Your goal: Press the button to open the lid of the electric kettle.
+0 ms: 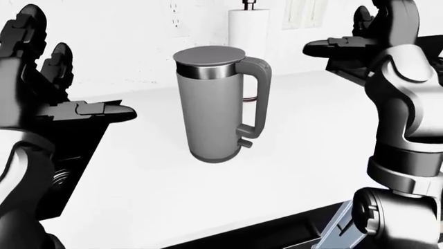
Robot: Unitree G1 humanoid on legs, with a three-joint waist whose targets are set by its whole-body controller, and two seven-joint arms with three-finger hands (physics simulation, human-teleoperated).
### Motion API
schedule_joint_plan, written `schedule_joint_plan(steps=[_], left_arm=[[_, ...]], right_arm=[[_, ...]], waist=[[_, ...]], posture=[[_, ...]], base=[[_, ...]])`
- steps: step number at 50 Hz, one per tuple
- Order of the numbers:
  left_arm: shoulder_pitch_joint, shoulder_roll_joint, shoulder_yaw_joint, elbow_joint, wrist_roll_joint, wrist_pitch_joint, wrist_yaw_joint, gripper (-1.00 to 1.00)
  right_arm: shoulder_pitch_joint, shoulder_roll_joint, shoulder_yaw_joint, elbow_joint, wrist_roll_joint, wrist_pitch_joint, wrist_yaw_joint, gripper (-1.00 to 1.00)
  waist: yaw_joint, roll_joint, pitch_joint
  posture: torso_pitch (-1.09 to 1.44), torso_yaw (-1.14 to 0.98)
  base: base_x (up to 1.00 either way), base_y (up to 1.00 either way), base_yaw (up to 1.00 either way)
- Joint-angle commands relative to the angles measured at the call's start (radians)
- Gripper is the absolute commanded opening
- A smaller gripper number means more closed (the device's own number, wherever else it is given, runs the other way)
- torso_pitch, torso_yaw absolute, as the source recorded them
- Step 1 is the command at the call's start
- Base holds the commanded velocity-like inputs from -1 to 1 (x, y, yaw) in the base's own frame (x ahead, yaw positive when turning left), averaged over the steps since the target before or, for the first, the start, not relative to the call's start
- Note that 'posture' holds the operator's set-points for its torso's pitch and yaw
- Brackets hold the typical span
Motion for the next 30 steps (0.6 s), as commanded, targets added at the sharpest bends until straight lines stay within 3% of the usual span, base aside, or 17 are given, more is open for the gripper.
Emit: schedule_joint_plan(steps=[1, 30], left_arm=[[-0.021, 0.014, 0.01, -0.013, 0.006, -0.028, 0.002, 1.0], [-0.018, 0.011, 0.009, -0.008, 0.017, -0.027, -0.007, 1.0]], right_arm=[[-0.037, -0.011, -0.007, -0.019, -0.015, -0.027, 0.004, 1.0], [-0.081, 0.05, 0.022, 0.007, -0.072, -0.011, 0.007, 1.0]], waist=[[0.0, 0.001, -0.012], [0.002, 0.006, -0.016]], posture=[[-0.27, 0.0], [-0.27, 0.0]], base=[[0.0, 0.0, 0.0], [0.0, 0.0, 0.0]])
